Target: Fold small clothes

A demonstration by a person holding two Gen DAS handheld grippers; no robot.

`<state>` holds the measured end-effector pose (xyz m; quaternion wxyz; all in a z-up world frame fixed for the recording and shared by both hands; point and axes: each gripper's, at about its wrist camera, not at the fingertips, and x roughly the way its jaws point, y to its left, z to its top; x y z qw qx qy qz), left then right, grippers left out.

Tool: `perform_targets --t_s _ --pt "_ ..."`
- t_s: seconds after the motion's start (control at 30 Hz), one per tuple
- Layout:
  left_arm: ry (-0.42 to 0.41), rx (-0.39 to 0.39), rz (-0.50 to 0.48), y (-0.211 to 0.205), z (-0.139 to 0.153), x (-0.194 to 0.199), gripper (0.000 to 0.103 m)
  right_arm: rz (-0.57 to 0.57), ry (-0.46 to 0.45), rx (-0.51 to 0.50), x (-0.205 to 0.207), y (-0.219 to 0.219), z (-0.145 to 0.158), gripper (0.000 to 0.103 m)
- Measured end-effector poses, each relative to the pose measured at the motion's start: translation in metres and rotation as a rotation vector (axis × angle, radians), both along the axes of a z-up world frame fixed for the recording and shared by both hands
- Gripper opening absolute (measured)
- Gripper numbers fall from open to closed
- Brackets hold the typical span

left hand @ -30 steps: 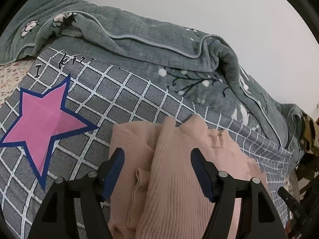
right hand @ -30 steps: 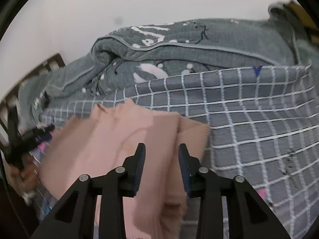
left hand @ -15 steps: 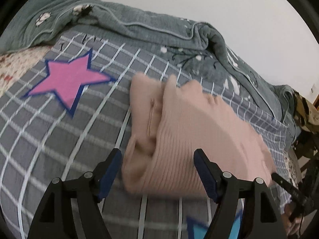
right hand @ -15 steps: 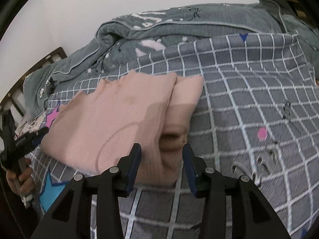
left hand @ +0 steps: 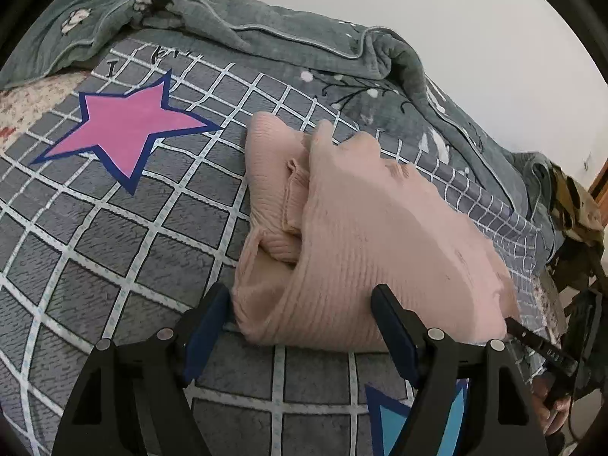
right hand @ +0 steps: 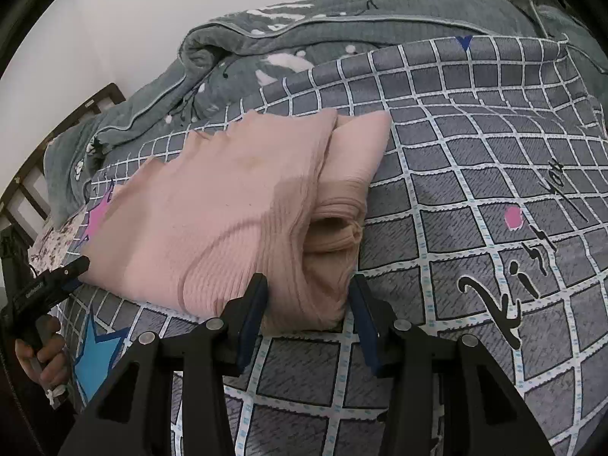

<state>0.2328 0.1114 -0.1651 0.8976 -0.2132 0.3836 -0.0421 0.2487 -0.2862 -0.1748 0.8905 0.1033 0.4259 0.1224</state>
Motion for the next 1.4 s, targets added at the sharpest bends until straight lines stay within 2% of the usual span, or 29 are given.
perform_targets --t_s 0.1,0.23,0.33,0.37,0.4,0.53,0.63,0.87,1.07,1.4 --pt "-0.001 -0.028 0.016 0.003 -0.002 0.004 0.075 -0.005 0.001 -0.001 0.004 0.001 -0.001 0.045" --pt "-0.002 -0.011 0.025 0.000 -0.003 0.009 0.073 -0.011 0.007 -0.008 0.007 0.003 -0.001 0.045" --pt "0.002 0.017 0.044 -0.001 -0.004 0.011 0.052 -0.012 0.007 -0.008 0.007 0.002 -0.001 0.042" --pt "0.002 0.005 0.038 0.000 -0.004 0.012 0.037 -0.011 0.008 -0.007 0.007 0.001 -0.001 0.042" --pt "0.009 -0.015 0.027 0.002 -0.005 0.012 0.033 -0.011 0.009 -0.005 0.007 0.001 -0.001 0.042" --pt "0.012 -0.068 0.024 0.009 -0.008 0.009 0.032 -0.010 0.014 0.011 0.006 -0.001 -0.001 0.041" --pt "0.020 -0.086 0.010 0.010 -0.009 0.009 0.037 -0.005 0.021 0.017 0.006 -0.002 0.000 0.041" --pt "0.031 -0.060 -0.028 0.002 -0.007 0.004 0.045 0.017 0.055 0.004 0.003 -0.004 0.002 0.041" --pt "0.024 -0.094 -0.016 0.003 -0.007 0.007 0.051 0.001 0.046 -0.051 0.003 0.006 0.000 0.041" --pt "0.018 -0.112 0.005 0.002 -0.007 0.014 0.054 -0.024 0.059 0.045 0.013 -0.005 -0.004 0.041"
